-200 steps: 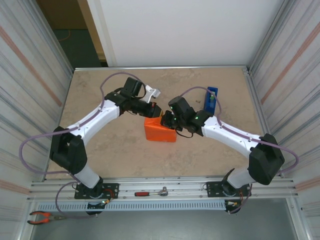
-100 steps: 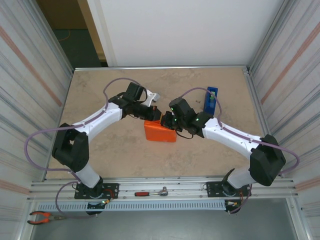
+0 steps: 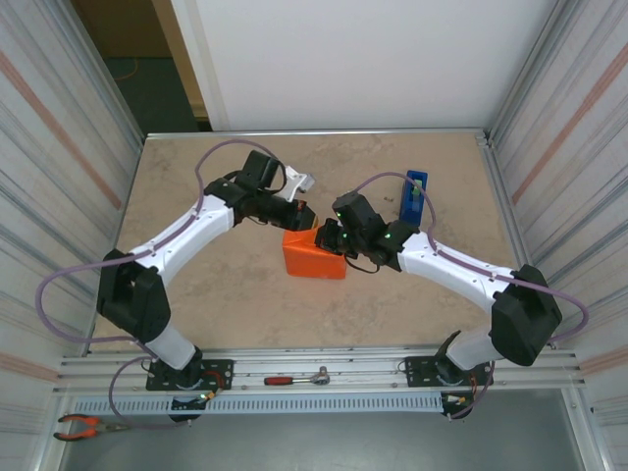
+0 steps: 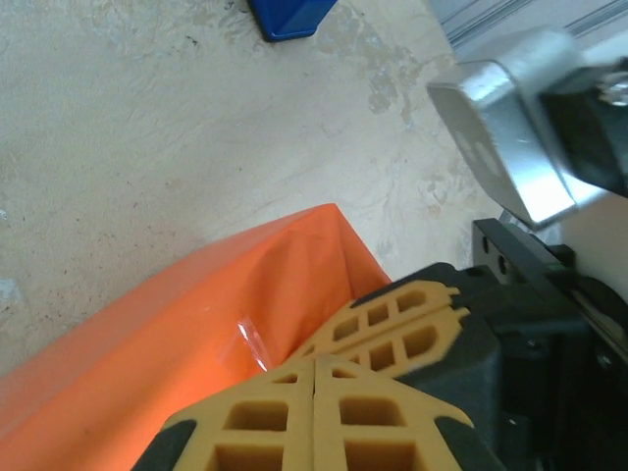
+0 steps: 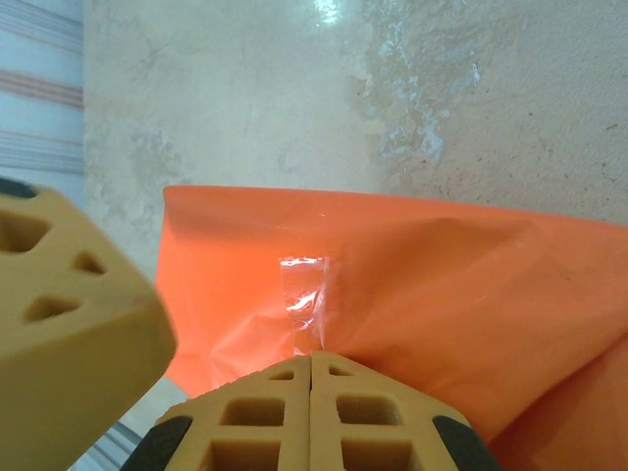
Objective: Wrap the gift box in paper
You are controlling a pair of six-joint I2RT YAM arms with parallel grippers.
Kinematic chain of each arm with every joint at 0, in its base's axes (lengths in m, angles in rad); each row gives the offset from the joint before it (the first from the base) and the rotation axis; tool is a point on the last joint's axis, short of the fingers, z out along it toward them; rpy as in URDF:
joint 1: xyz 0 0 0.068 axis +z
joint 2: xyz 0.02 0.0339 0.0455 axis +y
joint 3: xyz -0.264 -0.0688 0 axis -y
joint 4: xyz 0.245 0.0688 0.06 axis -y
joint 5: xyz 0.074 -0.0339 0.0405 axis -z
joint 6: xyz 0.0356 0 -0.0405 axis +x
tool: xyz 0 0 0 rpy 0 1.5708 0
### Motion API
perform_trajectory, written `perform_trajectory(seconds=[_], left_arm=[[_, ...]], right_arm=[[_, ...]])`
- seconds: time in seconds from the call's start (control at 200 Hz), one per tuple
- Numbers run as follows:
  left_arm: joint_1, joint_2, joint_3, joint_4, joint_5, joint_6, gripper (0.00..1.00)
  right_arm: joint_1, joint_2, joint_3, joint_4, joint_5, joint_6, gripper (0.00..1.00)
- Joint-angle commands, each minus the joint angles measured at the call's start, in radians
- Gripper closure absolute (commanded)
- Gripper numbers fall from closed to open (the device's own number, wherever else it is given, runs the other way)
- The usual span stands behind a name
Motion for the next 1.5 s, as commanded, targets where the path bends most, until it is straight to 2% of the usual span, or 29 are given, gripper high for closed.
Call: perform_trajectory(seconds=[0.0,0.261,0.521,0.651,0.762,1.087,1.493], left_arm=[[-0.013,-0.04,-0.043,-0.032,0.012,0.028,1.0],[-0.023,-0.056,-0.166,0.001,-0.021,0.037,1.0],[-0.024,-0.059,-0.216,-0.013,-0.084,0.063,1.0],[-0.027,-0.053,-0.221,-0.019,-0.094,0.068,1.0],[-0.027,-0.05,-0.228,-0.017,-0.093,0.069,1.0],[-0.031,-0.044,-0.236,-0.012,-0.091,0.069,1.0],[-0.034,-0.034,-0.238,-0.012,-0.088,0.074,1.0]], right_arm=[[0.02,0.071,-0.075,-0.133,-0.022,0.023,1.0],[0.02,0.068,-0.076,-0.132,-0.025,0.025,1.0],[0.018,0.072,-0.03,-0.134,-0.065,-0.024,1.0],[0.004,0.062,0.008,-0.137,-0.098,-0.063,0.86],[-0.011,0.046,0.028,-0.144,-0.122,-0.082,0.79],[-0.044,0.031,0.049,-0.147,-0.171,-0.109,0.76],[-0.03,0.065,0.095,-0.187,-0.173,-0.181,0.69]])
